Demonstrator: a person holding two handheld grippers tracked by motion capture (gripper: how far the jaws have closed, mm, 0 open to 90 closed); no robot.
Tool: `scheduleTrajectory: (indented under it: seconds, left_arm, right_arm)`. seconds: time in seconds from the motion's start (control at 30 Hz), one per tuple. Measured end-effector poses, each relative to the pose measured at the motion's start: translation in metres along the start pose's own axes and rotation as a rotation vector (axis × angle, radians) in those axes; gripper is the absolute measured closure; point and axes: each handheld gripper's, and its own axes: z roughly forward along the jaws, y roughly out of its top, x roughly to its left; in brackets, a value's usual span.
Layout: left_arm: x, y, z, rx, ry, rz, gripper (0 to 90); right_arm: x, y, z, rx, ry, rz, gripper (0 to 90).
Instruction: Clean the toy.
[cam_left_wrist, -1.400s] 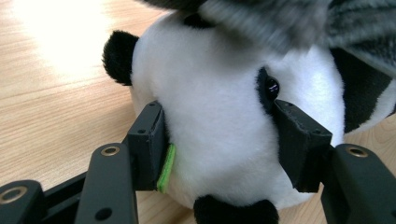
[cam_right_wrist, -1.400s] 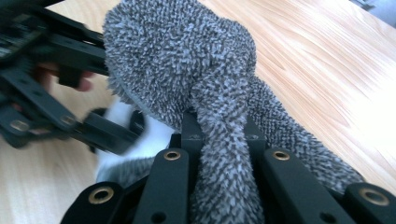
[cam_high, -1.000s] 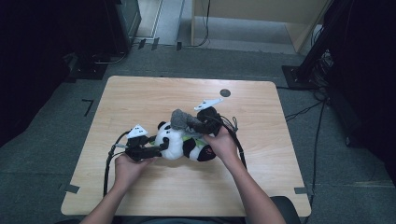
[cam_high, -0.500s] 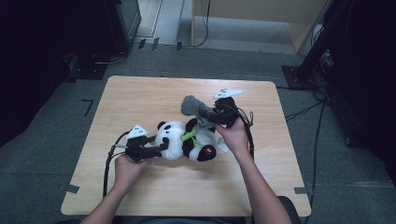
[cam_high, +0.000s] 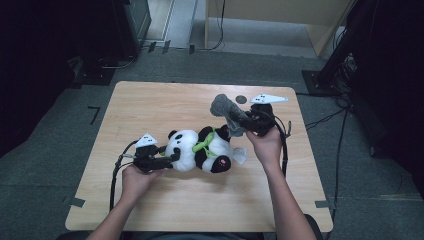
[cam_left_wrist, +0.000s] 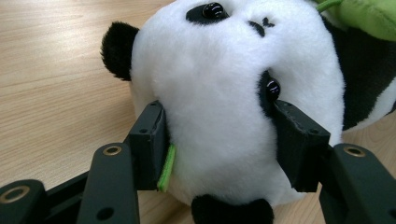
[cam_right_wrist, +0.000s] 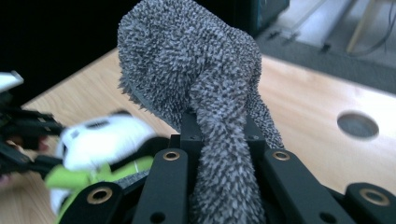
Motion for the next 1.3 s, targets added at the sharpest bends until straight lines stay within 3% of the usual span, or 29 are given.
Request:
scheduleTrajectory:
  seconds: [0.17,0.4,0.47,0.57,0.63,0.77,0.9,1.0,1.1,1.3]
  left_arm:
    - [0.002,0.004,0.002,0.009,-0.007,-0.025,42.3]
    - [0.009,0.003,0.004,-0.003,-0.045,-0.048,42.6]
    - [0.01,0.004,0.004,-0.003,-0.049,-0.049,42.6]
    - [0.01,0.004,0.005,-0.002,-0.052,-0.054,42.5]
    - [0.01,0.005,0.004,0.004,-0.049,-0.049,42.5]
    - [0.009,0.005,0.004,-0.002,-0.053,-0.054,42.3]
    - [0.009,0.005,0.004,-0.003,-0.054,-0.058,42.3]
    - [0.009,0.006,0.004,0.009,-0.053,-0.05,42.2]
    - [0.01,0.007,0.003,0.012,-0.06,-0.035,42.1]
    - [0.008,0.006,0.005,0.0,-0.06,-0.011,42.0]
  right_arm:
    - [0.008,-0.018,0.02,0.074,-0.025,-0.049,78.1]
    - [0.007,-0.033,0.032,0.086,-0.027,-0.079,77.9]
    - [0.002,-0.036,0.031,0.085,-0.012,-0.058,77.6]
    - [-0.008,-0.04,0.03,0.091,0.018,0.015,77.2]
    - [-0.012,-0.041,0.027,0.104,0.012,0.038,77.2]
    - [-0.013,-0.046,0.023,0.11,-0.012,0.007,76.9]
    - [-0.022,-0.053,0.022,0.092,0.011,0.041,75.8]
    - [-0.027,-0.056,0.02,0.141,-0.036,0.046,77.0]
    - [-0.035,-0.058,0.016,0.143,-0.041,0.083,77.0]
    - [-0.053,-0.058,-0.002,0.126,-0.117,0.12,77.3]
